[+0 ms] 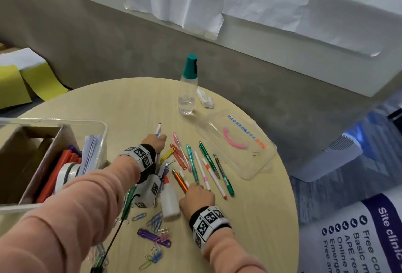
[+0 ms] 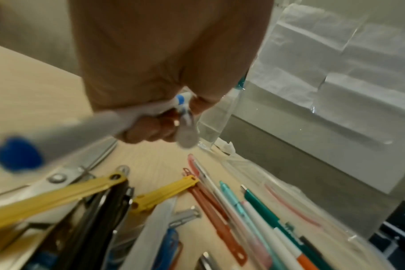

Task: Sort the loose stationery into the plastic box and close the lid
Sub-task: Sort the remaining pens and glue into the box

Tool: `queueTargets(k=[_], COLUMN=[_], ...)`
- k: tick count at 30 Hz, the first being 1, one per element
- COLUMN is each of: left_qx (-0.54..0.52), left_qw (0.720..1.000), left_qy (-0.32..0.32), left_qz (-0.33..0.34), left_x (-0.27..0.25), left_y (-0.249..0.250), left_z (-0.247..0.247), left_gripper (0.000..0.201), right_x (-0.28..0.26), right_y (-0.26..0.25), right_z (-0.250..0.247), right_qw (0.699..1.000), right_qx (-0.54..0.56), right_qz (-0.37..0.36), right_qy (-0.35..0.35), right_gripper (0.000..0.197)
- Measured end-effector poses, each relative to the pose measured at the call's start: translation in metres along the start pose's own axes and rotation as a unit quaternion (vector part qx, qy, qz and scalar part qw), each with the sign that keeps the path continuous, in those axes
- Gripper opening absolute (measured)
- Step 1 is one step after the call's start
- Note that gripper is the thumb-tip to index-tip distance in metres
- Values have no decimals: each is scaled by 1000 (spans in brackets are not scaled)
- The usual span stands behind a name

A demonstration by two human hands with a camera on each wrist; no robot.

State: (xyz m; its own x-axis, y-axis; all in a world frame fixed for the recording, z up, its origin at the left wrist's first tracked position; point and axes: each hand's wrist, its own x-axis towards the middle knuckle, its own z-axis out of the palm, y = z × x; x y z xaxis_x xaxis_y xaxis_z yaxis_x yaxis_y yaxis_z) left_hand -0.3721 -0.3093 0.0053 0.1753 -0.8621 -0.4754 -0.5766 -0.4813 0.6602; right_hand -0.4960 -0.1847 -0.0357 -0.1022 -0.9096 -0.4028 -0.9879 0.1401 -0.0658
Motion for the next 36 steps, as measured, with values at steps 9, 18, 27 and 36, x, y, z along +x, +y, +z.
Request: queueTargets(k=[9, 18, 27, 36], left_qx=[-122, 43, 128, 226], left_qw=[988, 995, 989, 966], left_qy=[-65, -50, -31, -105], left_qz=[69, 76, 62, 68], left_x=[-19, -34, -30, -37], left_y=[3, 4, 12, -11], left_z=[16, 68, 94, 94], left_gripper=[22, 8, 32, 33], right_x=[-18, -33, -31, -26], right_y=[41, 85, 85, 91], right_z=[4, 28, 30, 32], right_qw=[917, 610, 607, 582], right_qx=[398, 778, 778, 799], right_qz=[27, 147, 158, 154], right_qy=[-14, 24, 35, 14], right_gripper=[15, 27, 20, 15])
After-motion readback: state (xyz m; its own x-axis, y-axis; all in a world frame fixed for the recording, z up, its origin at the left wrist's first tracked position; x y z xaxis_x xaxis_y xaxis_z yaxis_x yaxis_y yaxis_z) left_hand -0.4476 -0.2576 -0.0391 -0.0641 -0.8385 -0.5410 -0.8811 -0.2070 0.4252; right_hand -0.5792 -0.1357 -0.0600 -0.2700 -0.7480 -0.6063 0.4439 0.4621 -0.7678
